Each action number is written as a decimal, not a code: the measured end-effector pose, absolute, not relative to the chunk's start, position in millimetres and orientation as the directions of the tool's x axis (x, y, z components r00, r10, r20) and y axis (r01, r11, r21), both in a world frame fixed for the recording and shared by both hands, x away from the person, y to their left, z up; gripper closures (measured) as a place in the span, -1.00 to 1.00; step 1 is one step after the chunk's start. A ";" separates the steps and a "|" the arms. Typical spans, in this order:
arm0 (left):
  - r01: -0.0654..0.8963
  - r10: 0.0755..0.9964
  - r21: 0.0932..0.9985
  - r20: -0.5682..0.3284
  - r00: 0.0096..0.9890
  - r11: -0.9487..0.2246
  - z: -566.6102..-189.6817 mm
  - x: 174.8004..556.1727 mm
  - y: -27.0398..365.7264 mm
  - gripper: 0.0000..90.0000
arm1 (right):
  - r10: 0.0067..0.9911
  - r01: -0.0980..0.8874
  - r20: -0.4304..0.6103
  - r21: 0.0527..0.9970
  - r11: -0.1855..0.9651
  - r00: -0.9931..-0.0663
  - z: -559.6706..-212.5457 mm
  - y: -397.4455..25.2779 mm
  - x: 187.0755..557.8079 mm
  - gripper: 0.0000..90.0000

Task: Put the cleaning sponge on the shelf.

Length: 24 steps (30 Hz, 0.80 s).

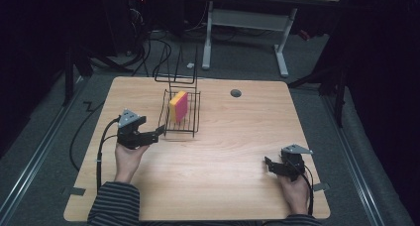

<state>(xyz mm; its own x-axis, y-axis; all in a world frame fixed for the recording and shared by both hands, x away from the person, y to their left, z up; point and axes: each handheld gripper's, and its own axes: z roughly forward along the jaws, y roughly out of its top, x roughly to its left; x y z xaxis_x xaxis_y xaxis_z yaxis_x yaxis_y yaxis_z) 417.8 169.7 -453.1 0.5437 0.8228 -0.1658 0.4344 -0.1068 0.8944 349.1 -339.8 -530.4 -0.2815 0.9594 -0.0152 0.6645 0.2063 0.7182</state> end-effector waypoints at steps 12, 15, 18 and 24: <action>0.426 0.835 0.902 -0.182 0.520 -0.069 -450.5 403.6 187.3 -0.61 | 0.960 0.665 -0.015 0.718 0.206 -0.281 -530.4 -339.8 349.1 -0.42; 0.428 0.837 0.902 -0.188 0.514 -0.061 -451.3 400.7 191.5 -0.61 | 0.960 0.666 -0.014 0.718 0.204 -0.280 -530.4 -339.7 349.0 -0.42; 0.428 0.840 0.902 -0.191 0.507 -0.054 -451.8 398.0 195.7 -0.61 | 0.960 0.665 -0.016 0.718 0.206 -0.281 -530.4 -339.8 349.1 -0.42; 0.422 0.844 0.906 -0.203 0.496 -0.029 -451.9 392.7 203.4 -0.60 | 0.960 0.665 -0.015 0.718 0.206 -0.281 -530.4 -339.8 349.1 -0.42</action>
<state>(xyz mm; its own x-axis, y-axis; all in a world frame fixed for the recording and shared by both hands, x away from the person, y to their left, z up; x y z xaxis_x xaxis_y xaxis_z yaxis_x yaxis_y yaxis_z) 392.7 203.4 -451.9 0.4958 0.8443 -0.2033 0.4217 -0.0294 0.9062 349.1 -339.8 -530.4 -0.2808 0.9596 -0.0155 0.6647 0.2061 0.7181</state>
